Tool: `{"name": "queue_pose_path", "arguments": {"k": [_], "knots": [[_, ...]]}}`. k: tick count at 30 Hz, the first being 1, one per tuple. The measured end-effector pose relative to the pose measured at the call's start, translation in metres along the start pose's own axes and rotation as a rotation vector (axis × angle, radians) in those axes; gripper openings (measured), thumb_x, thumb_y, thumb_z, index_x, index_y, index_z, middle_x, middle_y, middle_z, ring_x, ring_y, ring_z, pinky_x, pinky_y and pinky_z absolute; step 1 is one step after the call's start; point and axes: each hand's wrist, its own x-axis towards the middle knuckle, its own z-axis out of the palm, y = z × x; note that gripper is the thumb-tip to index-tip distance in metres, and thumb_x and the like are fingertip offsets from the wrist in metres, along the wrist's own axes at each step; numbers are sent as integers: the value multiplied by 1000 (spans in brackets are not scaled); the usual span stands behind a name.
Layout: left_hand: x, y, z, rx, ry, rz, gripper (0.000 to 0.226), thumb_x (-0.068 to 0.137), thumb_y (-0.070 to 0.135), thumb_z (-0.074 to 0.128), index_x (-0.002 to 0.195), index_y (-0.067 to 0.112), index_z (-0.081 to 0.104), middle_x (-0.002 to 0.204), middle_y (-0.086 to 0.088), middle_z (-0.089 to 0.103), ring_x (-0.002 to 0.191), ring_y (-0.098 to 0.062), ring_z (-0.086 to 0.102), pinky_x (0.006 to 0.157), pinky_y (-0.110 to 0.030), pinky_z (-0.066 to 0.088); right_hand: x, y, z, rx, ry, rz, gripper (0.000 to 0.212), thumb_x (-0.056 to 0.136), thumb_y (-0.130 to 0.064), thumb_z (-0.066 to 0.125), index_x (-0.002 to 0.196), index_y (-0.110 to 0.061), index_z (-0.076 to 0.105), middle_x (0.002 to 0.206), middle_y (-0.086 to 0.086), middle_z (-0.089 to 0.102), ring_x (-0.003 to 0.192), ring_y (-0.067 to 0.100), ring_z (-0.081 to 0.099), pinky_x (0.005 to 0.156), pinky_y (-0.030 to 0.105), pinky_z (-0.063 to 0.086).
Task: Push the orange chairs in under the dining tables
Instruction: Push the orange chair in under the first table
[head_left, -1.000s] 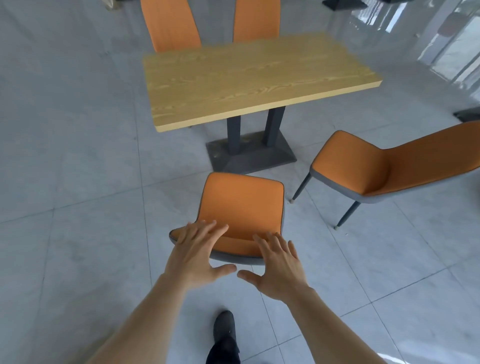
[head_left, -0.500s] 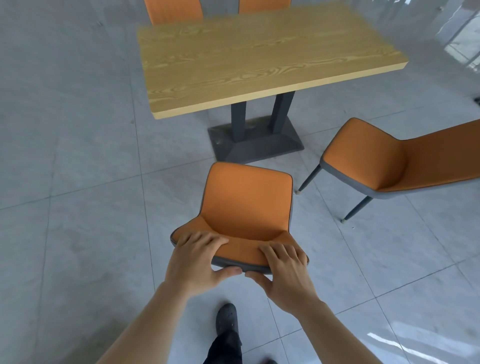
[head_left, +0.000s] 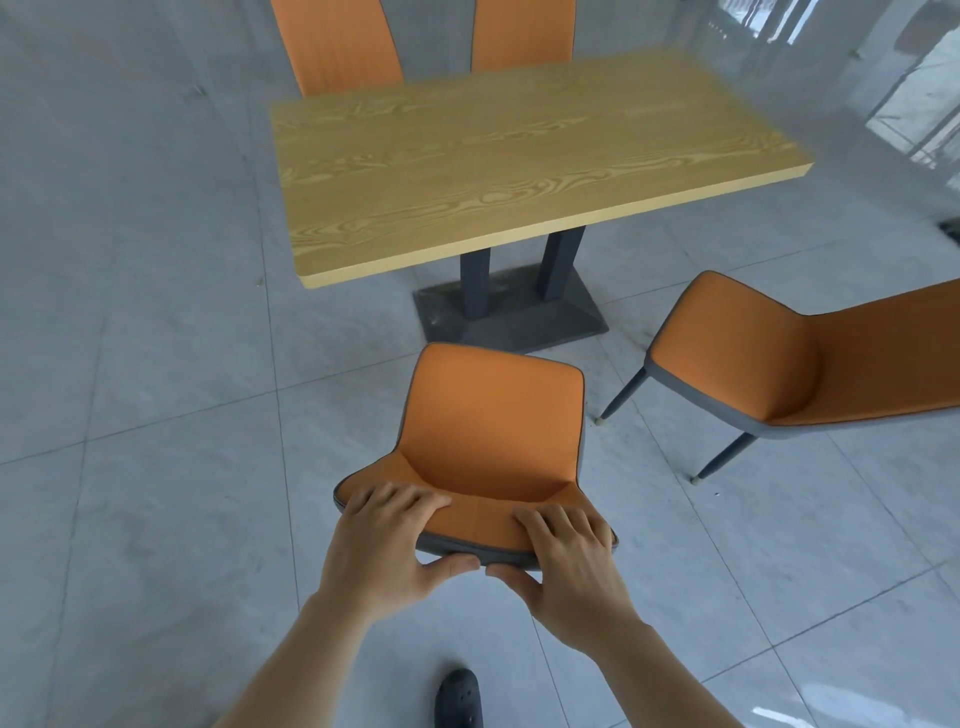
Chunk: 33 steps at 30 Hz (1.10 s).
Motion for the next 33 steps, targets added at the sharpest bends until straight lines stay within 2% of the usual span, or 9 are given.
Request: {"name": "queue_pose_path", "arguments": {"k": [9, 16, 27, 33], "knots": [[49, -28, -9, 25, 2, 5, 79, 78, 97, 38, 123, 38, 66, 115, 21, 66, 107, -14, 59, 96, -36, 46, 57, -2, -13, -44, -37, 4, 88, 84, -91, 14, 137, -31, 53, 126, -9, 60, 122, 23, 52, 102, 43, 36], [92, -46, -13, 42, -21, 0, 84, 78, 98, 33, 126, 37, 64, 119, 20, 67, 112, -14, 59, 101, -39, 45, 103, 1, -28, -93, -57, -6, 91, 82, -91, 10, 138, -32, 51, 125, -9, 58, 124, 22, 49, 106, 42, 33], [157, -52, -15, 80, 10, -31, 83, 77, 98, 29, 121, 38, 66, 111, 19, 68, 110, -14, 60, 99, -36, 42, 170, 26, -58, -99, -73, -48, 90, 82, -89, 16, 142, -31, 49, 129, -9, 58, 125, 22, 50, 112, 41, 29], [186, -59, -21, 80, -11, -39, 82, 77, 98, 29, 124, 39, 63, 116, 17, 67, 114, -16, 58, 104, -39, 41, 200, 28, -67, -116, -86, -30, 89, 81, -88, 17, 145, -34, 45, 135, -10, 54, 126, 23, 48, 110, 44, 30]]}}
